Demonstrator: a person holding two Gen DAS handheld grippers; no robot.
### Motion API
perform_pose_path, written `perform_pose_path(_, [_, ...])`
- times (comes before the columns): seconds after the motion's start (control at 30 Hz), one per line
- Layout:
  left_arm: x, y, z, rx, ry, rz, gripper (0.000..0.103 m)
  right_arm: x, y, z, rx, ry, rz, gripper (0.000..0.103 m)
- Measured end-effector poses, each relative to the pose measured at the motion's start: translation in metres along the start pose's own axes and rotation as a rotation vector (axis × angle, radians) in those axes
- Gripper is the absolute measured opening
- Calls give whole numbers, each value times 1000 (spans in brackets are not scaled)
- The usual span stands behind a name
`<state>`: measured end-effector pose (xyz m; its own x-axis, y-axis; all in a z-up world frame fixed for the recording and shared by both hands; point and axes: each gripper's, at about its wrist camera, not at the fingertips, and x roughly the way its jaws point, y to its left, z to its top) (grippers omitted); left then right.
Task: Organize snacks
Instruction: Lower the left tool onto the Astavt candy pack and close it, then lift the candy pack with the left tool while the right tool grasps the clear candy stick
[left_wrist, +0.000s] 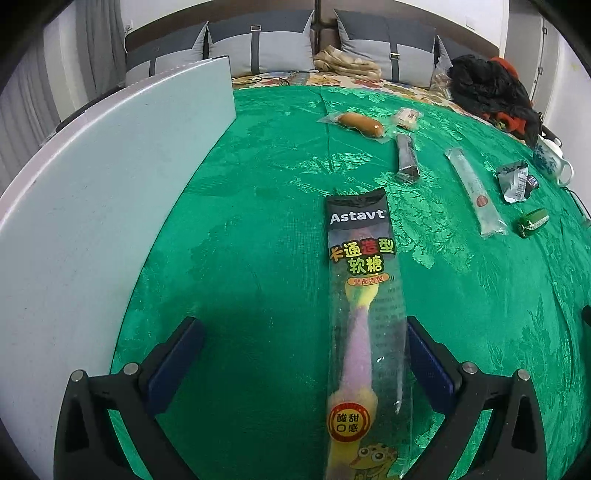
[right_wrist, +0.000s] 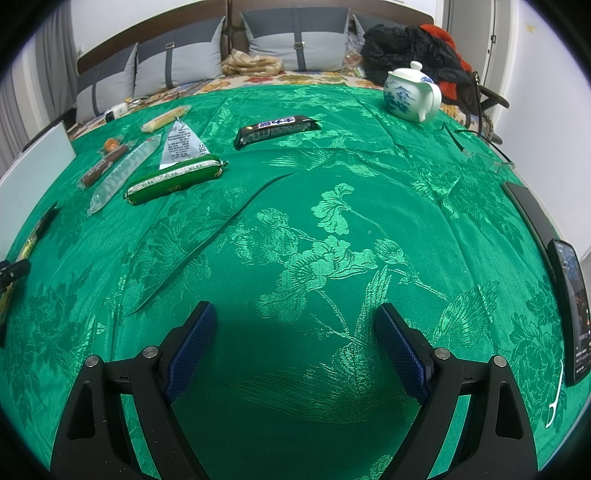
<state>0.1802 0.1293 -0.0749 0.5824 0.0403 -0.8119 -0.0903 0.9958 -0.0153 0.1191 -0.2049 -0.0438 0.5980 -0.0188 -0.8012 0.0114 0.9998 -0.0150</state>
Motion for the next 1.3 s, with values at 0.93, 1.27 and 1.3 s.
perform_pose_path(0.93, [2,2,7,13,76,-11,102,45,183,131,-260,145,226,86])
perform_pose_path(1.27, [-13,-9,13,82,128,-97,13,103,185,162,-126,346,172,19])
perform_pose_path(1.3, [-17,-6,10,47,132,-129,13,98,181,160,-107,342,195,19])
